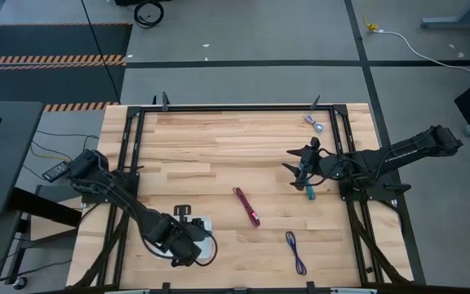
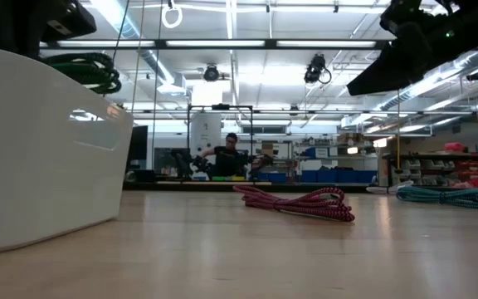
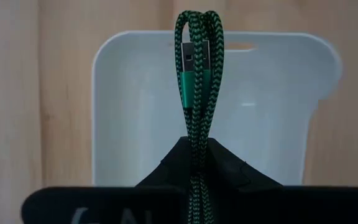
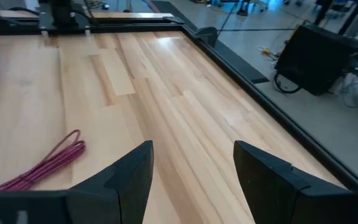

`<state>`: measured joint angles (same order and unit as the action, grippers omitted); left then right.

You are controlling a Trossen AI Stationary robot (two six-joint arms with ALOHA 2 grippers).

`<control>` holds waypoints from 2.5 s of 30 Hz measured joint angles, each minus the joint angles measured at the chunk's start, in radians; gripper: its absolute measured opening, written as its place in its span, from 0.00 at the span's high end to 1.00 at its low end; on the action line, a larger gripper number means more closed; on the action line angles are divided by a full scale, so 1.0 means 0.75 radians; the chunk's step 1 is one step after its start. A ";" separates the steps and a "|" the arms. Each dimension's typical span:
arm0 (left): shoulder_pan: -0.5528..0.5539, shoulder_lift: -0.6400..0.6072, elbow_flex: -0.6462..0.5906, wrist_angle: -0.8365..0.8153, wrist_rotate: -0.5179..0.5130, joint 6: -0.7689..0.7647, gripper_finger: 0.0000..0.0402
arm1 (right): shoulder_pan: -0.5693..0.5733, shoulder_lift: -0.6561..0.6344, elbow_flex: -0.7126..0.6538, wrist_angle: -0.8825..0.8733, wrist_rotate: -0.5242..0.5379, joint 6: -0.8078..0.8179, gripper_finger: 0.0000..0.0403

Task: Pick and place USB-C Cables
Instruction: Put the green charger cable into the white bin, then put the pink charger cable into the white bin

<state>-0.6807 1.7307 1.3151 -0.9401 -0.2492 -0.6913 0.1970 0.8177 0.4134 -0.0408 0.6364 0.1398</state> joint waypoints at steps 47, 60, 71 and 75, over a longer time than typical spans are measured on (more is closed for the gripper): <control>-0.017 0.005 -0.195 0.221 0.003 0.027 0.72 | 0.001 0.000 0.000 -0.157 -0.148 0.245 0.43; 0.034 0.005 -0.148 0.192 -0.051 0.256 0.57 | 0.000 0.000 0.000 -0.157 -0.148 0.244 0.43; 0.172 0.004 0.146 0.127 -0.624 0.843 0.60 | 0.000 0.000 0.000 -0.158 -0.166 0.254 0.43; 0.213 0.004 0.161 0.254 -0.665 0.990 0.60 | 0.000 0.000 0.000 -0.156 -0.246 0.268 0.43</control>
<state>-0.5209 1.7336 1.4361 -0.7495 -0.7483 0.0515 0.1970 0.8177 0.4133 -0.1581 0.4518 0.3406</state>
